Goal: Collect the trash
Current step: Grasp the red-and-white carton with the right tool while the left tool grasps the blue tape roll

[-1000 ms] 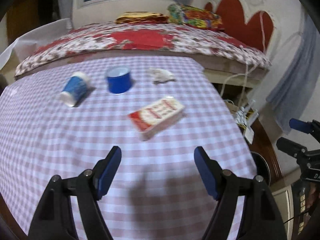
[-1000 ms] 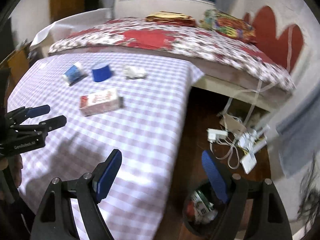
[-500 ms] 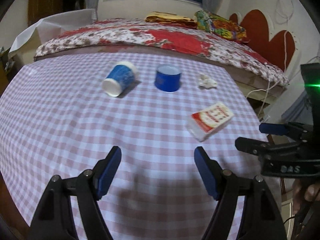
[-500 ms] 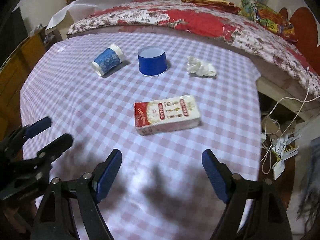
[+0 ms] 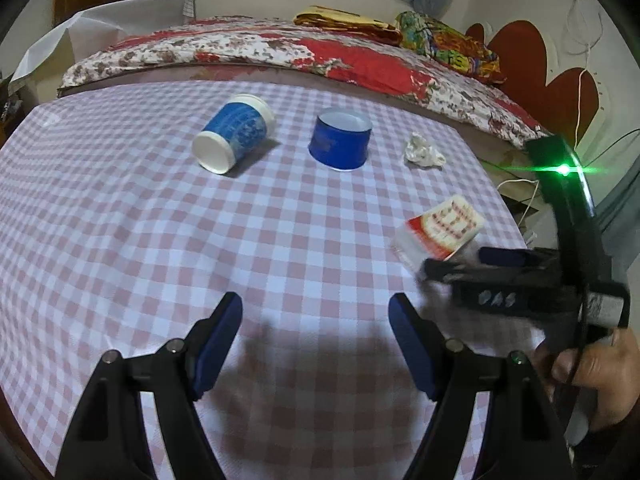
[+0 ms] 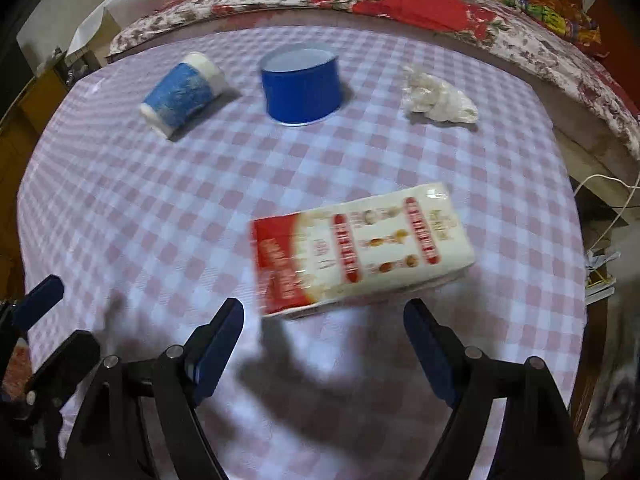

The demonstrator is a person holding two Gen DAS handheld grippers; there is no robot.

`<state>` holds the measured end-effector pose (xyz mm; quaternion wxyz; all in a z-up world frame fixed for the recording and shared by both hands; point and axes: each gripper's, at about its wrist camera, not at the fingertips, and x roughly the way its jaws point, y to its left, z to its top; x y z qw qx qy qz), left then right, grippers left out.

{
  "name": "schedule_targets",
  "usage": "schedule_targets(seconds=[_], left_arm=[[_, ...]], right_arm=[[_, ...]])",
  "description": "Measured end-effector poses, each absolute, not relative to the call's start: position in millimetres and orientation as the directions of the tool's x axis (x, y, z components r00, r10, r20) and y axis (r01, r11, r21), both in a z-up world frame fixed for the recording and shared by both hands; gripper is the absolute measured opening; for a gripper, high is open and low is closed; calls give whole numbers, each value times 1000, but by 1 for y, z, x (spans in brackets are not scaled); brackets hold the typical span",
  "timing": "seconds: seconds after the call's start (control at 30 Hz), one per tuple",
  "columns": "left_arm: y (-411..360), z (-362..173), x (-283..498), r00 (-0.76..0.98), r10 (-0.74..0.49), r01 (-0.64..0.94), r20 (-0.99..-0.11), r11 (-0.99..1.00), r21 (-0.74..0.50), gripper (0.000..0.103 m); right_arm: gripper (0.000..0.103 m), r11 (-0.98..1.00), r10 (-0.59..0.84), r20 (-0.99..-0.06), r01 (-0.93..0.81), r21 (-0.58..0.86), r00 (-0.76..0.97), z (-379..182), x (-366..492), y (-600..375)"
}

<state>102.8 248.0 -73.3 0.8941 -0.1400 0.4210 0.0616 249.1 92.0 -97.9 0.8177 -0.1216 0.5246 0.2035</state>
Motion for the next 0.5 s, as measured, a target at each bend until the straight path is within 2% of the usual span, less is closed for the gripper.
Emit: schedule_targets(seconds=[0.17,0.3,0.4,0.5], left_arm=[[240,-76,111,629,-22,-210,-777,957,-198,77],[230,-73,116,634,-29,-191,-773,963,-192,77],[227,-69,124,643,-19,-195,-765,963,-188,77],[227,-63,139,652,6,-200,-758,966,-164,77]], right_arm=[[84,952,74,-901,-298,-63,427,-100,282,34],[84,956,184,-892,-285,65,413,-84,282,12],[84,934,239,-880,-345,92,411,-78,278,32],[84,933,228,-883,-352,77,410,-82,285,50]])
